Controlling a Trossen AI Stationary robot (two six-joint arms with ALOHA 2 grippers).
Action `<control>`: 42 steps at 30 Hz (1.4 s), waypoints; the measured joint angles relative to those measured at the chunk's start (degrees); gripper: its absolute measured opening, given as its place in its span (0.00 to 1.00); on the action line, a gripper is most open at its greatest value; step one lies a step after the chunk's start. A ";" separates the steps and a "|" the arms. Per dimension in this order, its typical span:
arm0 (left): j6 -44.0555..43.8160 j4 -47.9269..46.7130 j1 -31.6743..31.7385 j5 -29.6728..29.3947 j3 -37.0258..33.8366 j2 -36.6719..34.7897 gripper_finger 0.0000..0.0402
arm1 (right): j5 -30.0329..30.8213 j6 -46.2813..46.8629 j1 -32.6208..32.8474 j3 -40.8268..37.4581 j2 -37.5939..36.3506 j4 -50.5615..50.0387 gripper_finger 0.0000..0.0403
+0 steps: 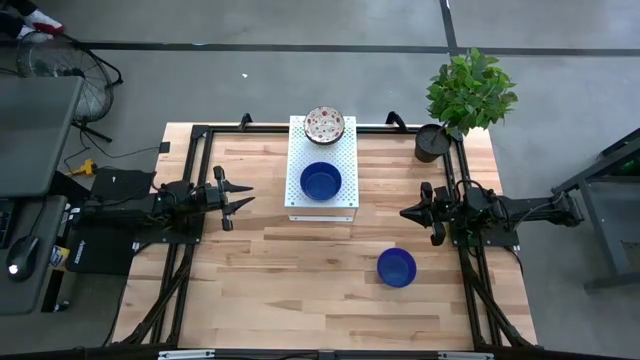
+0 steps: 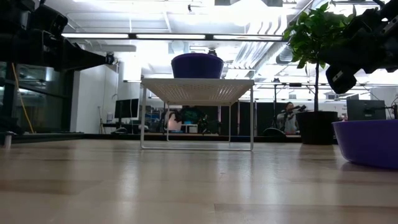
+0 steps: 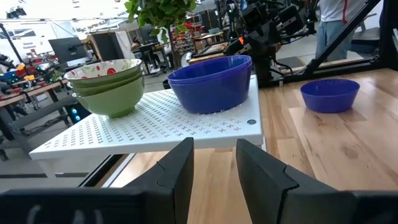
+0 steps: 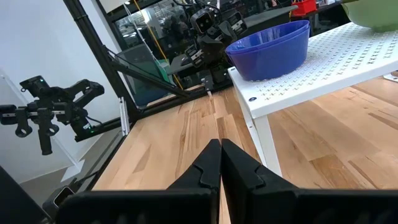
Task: Pick & Place Mini bowls
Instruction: Stack the violet bowl on top of the violet bowls on the shelf
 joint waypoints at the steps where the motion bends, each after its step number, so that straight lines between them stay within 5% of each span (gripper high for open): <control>1: 0.00 0.00 0.00 0.02 0.00 0.00 0.29 | 0.00 0.00 0.02 0.00 0.00 0.02 0.00; 19: 0.00 0.00 0.00 0.00 0.00 0.02 0.29 | -3.32 20.42 0.07 5.85 3.13 -4.30 0.00; 32: -0.01 0.00 0.00 0.00 0.00 0.02 0.29 | -8.72 12.58 0.38 29.27 21.90 -33.22 0.00; 42: -0.02 0.00 0.00 0.00 0.00 0.02 0.29 | -9.15 21.98 10.48 33.68 33.35 -39.39 0.00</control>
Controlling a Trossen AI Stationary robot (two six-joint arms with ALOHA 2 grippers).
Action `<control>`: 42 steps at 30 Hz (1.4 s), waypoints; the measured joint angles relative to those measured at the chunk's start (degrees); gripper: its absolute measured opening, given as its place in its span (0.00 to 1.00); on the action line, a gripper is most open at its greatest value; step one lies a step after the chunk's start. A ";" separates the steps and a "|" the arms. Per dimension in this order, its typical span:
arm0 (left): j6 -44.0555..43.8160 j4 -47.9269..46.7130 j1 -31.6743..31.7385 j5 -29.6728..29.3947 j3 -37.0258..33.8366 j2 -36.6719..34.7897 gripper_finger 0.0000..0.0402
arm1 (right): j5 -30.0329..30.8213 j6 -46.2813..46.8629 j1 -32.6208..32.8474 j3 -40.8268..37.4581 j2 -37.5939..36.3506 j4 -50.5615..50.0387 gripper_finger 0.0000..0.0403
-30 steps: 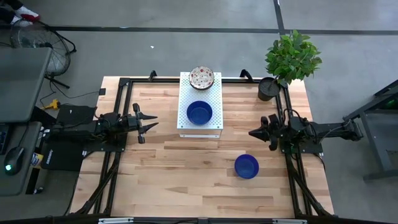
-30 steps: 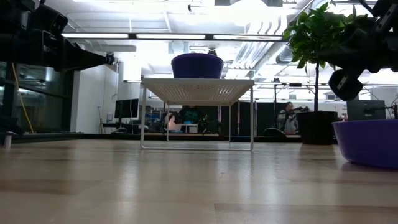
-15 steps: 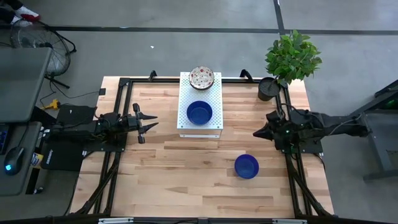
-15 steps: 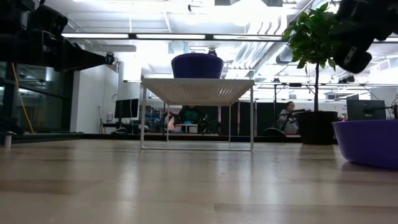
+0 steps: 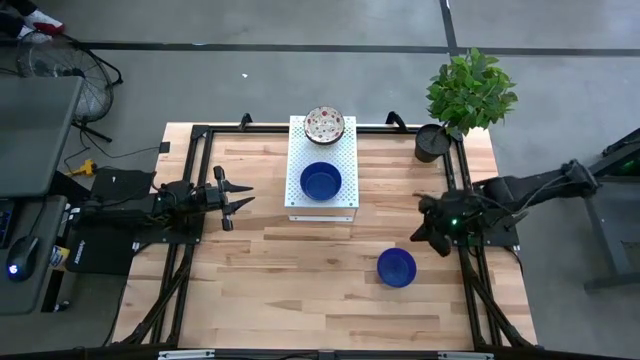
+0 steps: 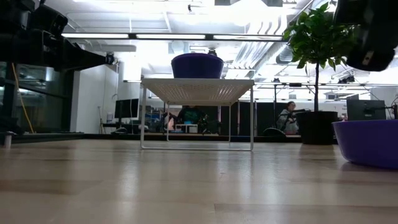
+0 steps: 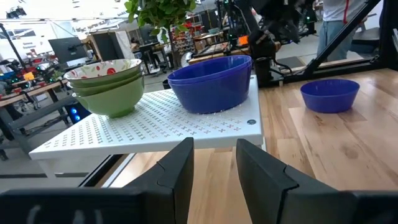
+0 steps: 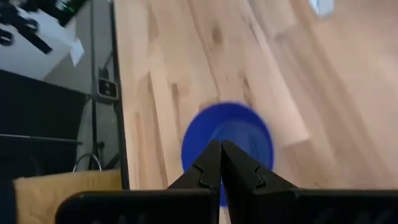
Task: Pick & Place Mini bowls
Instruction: Stack the violet bowl on top of the violet bowls on the shelf
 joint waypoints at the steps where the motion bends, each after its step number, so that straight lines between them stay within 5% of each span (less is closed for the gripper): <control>1: 0.00 0.00 0.00 0.00 0.00 0.00 0.29 | 0.74 1.35 1.38 0.00 0.99 0.03 0.00; 11: 0.00 0.00 0.00 0.00 0.00 0.00 0.29 | 0.67 5.54 11.96 0.21 14.31 5.18 0.00; 18: 0.00 0.00 0.00 0.00 0.00 0.00 0.29 | 6.46 2.63 15.92 9.27 27.35 -0.78 0.01; 24: 0.00 0.00 0.00 0.00 0.00 0.00 0.29 | 12.62 -4.47 16.34 16.96 35.75 -8.65 0.12; 33: 0.00 0.00 0.00 0.00 0.00 0.00 0.29 | 11.40 -9.88 15.15 17.46 42.59 -10.25 0.36; 42: 0.00 0.01 0.00 0.00 0.00 0.00 0.29 | 11.84 -5.57 12.20 17.46 44.61 -13.30 0.40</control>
